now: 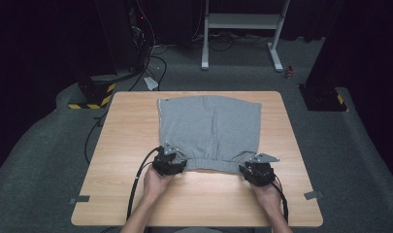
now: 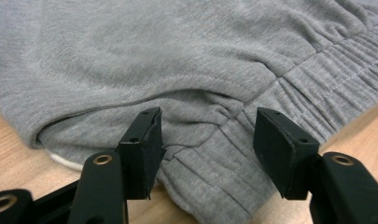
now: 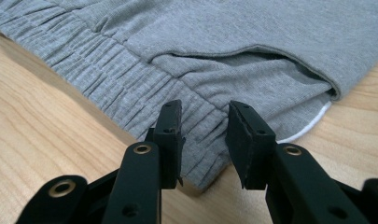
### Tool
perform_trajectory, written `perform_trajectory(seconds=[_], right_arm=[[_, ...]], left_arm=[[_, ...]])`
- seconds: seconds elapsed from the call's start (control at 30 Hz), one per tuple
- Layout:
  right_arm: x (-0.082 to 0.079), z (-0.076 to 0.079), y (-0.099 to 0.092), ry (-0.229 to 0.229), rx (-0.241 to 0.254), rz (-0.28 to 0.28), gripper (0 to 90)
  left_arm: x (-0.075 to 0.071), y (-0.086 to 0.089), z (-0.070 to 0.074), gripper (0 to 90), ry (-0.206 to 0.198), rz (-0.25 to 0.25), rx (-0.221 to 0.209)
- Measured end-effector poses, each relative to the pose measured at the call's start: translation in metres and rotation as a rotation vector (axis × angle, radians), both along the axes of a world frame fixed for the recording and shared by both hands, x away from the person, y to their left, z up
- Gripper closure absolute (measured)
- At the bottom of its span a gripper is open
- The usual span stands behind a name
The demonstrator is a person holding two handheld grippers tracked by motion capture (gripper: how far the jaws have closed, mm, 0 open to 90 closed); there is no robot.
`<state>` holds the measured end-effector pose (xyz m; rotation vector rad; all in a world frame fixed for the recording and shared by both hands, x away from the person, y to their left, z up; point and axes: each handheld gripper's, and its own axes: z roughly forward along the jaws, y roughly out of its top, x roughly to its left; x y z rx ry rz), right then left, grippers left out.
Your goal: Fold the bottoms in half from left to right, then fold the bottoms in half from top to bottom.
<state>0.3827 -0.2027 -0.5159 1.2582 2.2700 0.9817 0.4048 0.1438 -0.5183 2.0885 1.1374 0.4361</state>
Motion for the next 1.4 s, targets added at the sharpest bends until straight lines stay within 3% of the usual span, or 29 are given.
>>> perform_trajectory(seconds=[0.6, 0.87, 1.4], right_arm=[[-0.010, 0.003, -0.004, 0.029, -0.009, 0.005, 65.3], [-0.023, 0.003, -0.006, 0.024, -0.015, 0.011, 64.8], [-0.053, 0.004, -0.014, 0.038, -0.013, 0.027, 63.4]], left_arm=[[-0.012, 0.000, -0.001, 42.1, 0.001, -0.024, -0.025], [-0.024, -0.002, -0.002, 42.2, -0.003, -0.037, -0.030], [-0.050, -0.007, 0.002, 42.3, 0.036, -0.085, -0.011]])
